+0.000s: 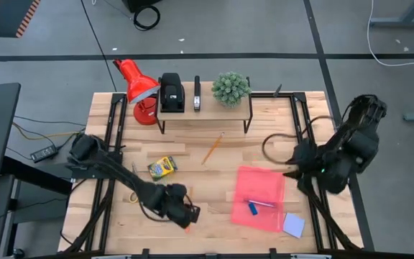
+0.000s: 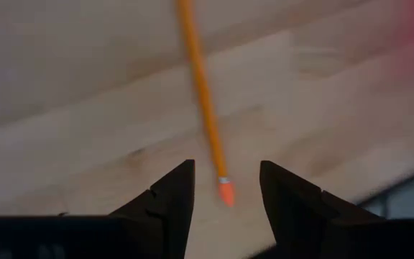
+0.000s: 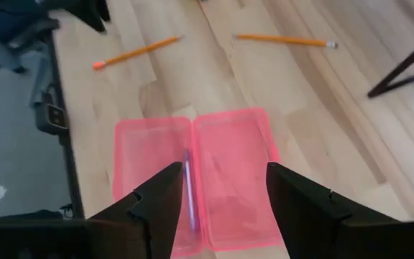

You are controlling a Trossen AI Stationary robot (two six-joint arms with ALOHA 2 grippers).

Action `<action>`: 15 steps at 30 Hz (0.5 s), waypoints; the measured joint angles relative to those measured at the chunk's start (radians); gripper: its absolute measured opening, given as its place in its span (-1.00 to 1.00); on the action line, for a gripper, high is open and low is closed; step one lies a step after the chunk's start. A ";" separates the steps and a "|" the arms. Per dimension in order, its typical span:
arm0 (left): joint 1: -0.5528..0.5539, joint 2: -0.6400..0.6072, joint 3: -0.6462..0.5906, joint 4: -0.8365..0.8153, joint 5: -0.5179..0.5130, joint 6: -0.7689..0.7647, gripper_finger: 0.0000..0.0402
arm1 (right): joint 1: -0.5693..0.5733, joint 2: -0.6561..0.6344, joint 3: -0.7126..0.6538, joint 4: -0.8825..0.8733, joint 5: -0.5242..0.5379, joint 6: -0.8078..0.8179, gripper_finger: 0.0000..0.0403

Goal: Pack school essentials
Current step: Put the bottom orange pencil into the pink supply box

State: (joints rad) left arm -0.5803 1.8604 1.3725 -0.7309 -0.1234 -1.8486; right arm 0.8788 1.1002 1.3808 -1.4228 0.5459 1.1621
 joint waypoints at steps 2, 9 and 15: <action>-0.009 0.040 0.014 0.032 0.009 -0.040 -0.17 | 0.000 -0.036 0.000 0.000 0.001 -0.023 0.03; 0.002 0.186 0.119 0.047 0.070 -0.057 -0.17 | 0.000 -0.081 0.000 0.001 0.001 -0.067 0.03; 0.008 0.252 0.178 0.019 0.107 -0.054 -0.23 | 0.000 -0.072 0.000 0.001 0.000 -0.065 0.03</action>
State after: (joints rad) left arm -0.5724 2.1123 1.5508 -0.7120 -0.0160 -1.9030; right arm 0.8791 1.0280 1.3808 -1.4220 0.5461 1.0968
